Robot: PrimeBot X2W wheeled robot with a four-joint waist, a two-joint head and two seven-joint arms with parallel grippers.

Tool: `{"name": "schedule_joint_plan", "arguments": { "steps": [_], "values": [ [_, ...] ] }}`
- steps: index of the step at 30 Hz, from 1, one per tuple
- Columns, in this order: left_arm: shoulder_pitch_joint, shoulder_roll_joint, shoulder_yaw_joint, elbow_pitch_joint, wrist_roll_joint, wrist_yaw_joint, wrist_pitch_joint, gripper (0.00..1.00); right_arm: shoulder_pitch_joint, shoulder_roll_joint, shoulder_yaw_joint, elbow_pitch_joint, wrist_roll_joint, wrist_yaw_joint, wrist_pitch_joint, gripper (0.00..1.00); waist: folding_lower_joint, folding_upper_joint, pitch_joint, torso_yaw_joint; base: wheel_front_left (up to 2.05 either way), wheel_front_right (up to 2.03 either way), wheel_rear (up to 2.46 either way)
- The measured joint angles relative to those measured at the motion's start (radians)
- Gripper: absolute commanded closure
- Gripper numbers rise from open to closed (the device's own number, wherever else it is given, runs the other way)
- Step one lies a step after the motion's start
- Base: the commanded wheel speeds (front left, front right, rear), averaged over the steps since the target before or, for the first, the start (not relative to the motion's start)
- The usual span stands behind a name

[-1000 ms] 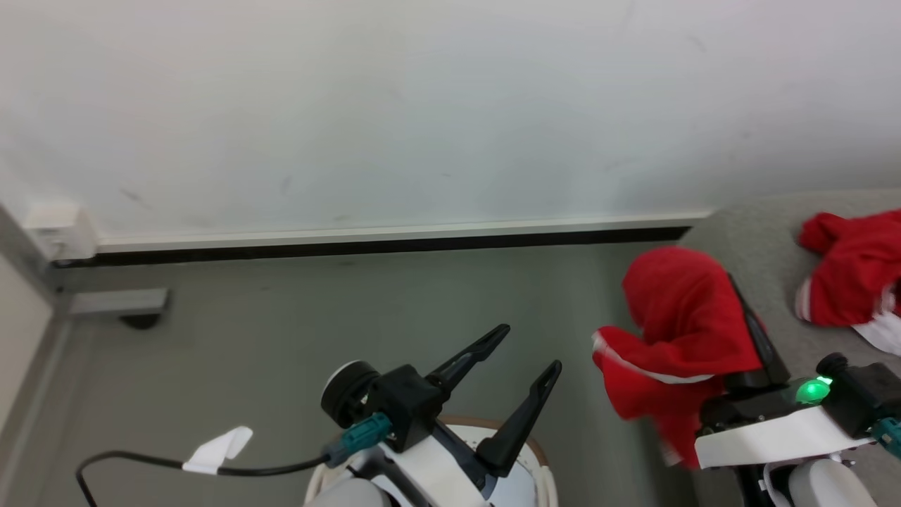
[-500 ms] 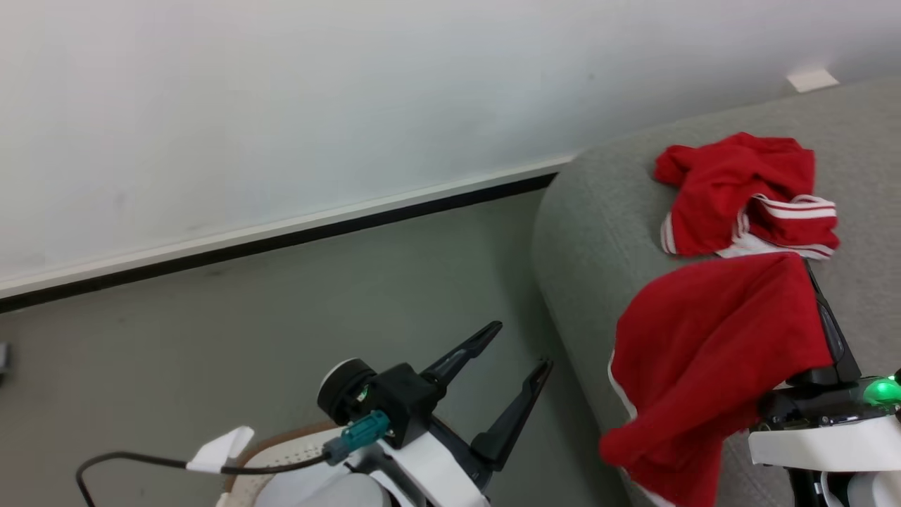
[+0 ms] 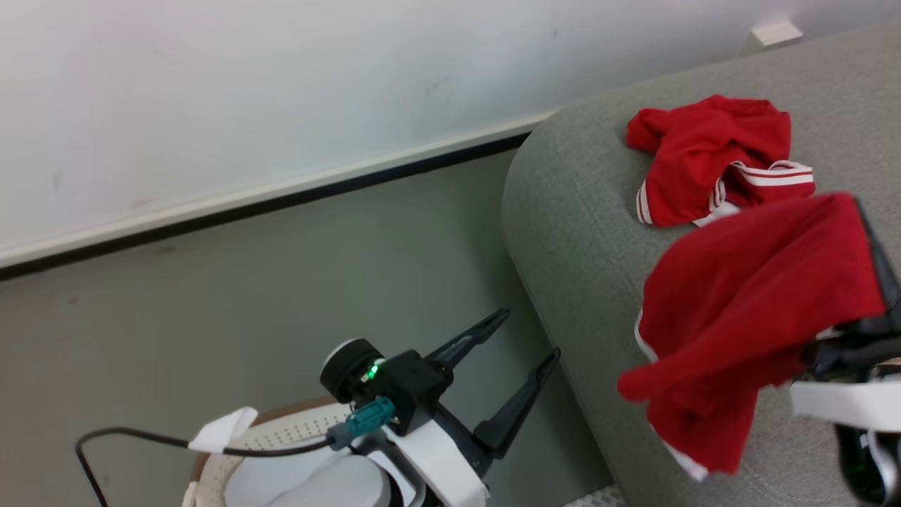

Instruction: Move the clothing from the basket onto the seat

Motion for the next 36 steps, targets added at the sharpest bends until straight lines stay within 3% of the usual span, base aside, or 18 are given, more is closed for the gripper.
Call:
{"name": "schedule_joint_plan", "arguments": {
  "steps": [10,20,25,36],
  "values": [
    [-0.063,0.049,0.015,-0.035,0.016,-0.008,0.035,0.0,-0.236,-0.164,-0.098,-0.043,0.015,0.0,0.094,1.0,0.0001,0.0,0.146,0.037,0.0,0.0,0.0],
    [-0.114,0.095,0.035,-0.068,0.026,-0.016,0.054,0.0,-0.373,-0.322,-0.314,-0.013,0.058,0.0,0.157,1.0,0.0,0.0,0.308,0.097,0.0,0.0,0.0],
    [-0.138,0.11,0.043,-0.08,0.031,-0.019,0.059,0.0,-0.403,-0.378,-0.34,0.126,0.077,0.0,0.165,1.0,0.0,0.0,0.375,0.124,0.0,0.0,0.0],
    [-0.173,0.11,0.045,-0.076,0.034,-0.025,0.061,0.0,-0.425,-0.417,-0.174,0.603,0.064,0.0,0.244,1.0,0.0,0.0,0.443,0.181,0.0,0.0,0.0]
  ]
}}
